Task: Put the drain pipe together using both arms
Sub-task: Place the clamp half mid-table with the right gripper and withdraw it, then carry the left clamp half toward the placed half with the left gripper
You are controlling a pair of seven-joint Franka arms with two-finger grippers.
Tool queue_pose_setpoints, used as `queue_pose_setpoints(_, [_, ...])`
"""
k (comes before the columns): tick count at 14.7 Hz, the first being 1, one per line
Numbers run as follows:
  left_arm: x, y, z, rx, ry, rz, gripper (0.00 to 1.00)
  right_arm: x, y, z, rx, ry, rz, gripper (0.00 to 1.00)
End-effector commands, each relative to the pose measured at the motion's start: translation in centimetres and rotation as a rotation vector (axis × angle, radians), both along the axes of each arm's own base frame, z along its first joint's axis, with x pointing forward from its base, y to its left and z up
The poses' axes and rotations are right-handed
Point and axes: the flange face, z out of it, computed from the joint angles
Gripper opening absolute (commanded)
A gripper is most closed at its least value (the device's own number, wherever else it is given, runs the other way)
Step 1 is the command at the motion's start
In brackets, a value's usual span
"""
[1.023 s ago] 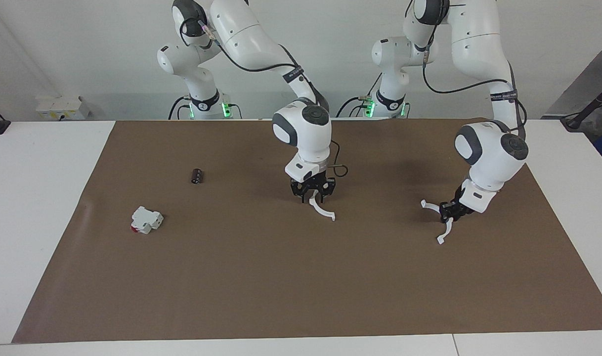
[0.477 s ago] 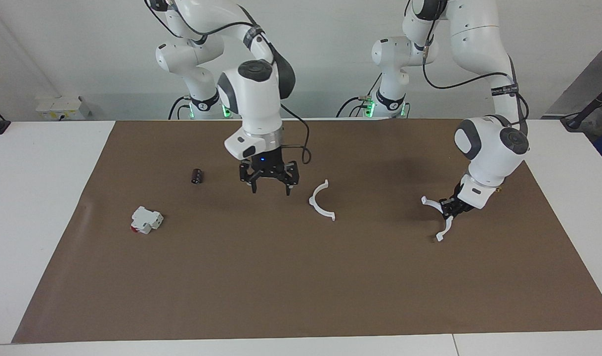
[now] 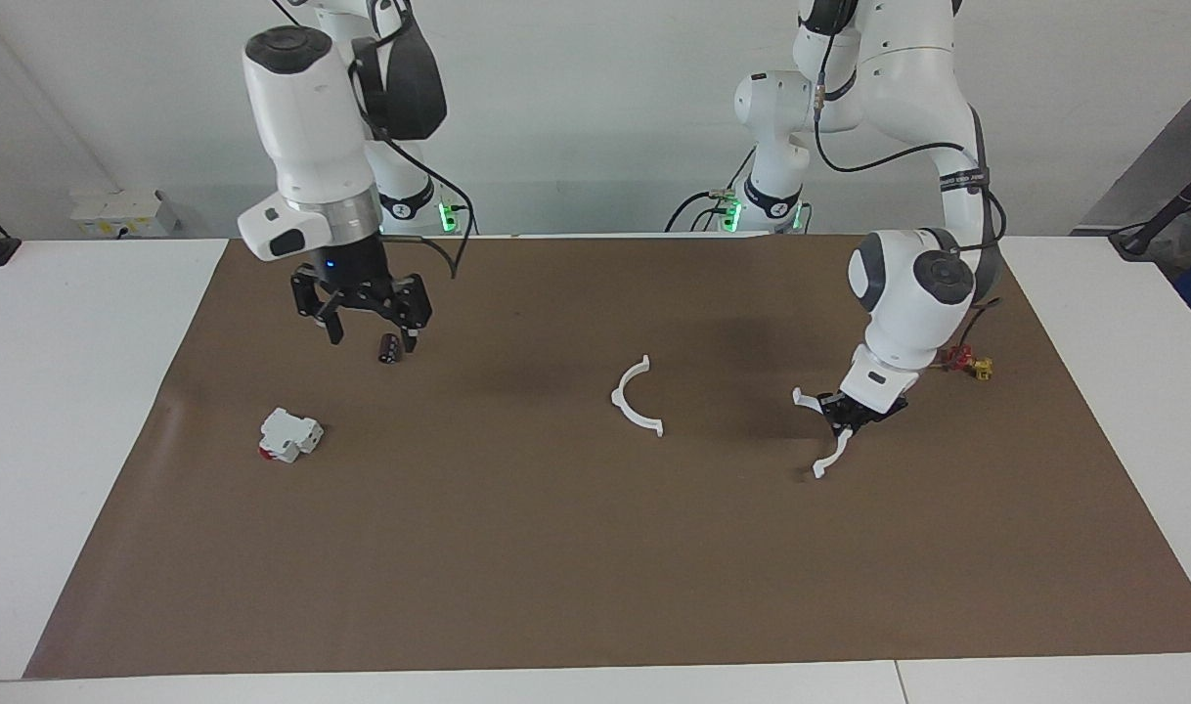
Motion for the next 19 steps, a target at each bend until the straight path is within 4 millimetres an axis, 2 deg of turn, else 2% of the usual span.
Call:
queue_pose_setpoints(1, [-1.7, -3.5, 0.3, 0.022, 0.009, 0.0, 0.0, -1.4, -4.6, 3.3, 0.025, 0.048, 0.005, 1.0])
queue_pose_setpoints(3, [-2.6, -6.0, 0.1, 0.021, 0.014, 0.009, 0.0, -2.1, -7.6, 5.6, 0.02, 0.088, 0.018, 1.0])
queue_pose_setpoints(5, [-3.6, -8.2, 0.0, 0.02, 0.018, 0.012, 0.0, -2.4, -9.4, 7.1, 0.017, 0.12, 0.013, 1.0])
queue_pose_setpoints(7, [-4.9, -10.5, -0.4, 0.021, 0.027, 0.014, 0.0, -2.7, -9.4, 6.5, 0.019, 0.139, 0.005, 1.0])
queue_pose_setpoints(10, [-6.0, -12.0, -0.7, 0.023, 0.035, 0.025, 0.0, -2.9, -8.6, 6.3, 0.02, 0.143, 0.004, 1.0])
queue_pose_setpoints(13, [-8.1, -14.2, -1.4, 0.02, 0.035, 0.03, 0.0, -3.2, -8.4, 6.0, 0.021, 0.154, 0.019, 1.0])
queue_pose_setpoints(16, [-9.5, -15.7, -1.9, 0.017, 0.031, 0.027, 0.0, -3.5, -7.8, 6.1, 0.02, 0.157, 0.031, 1.0])
queue_pose_setpoints(19, [-10.1, -16.6, -2.1, 0.018, 0.035, 0.035, 0.0, -3.6, -8.0, 6.0, 0.02, 0.169, 0.026, 1.0])
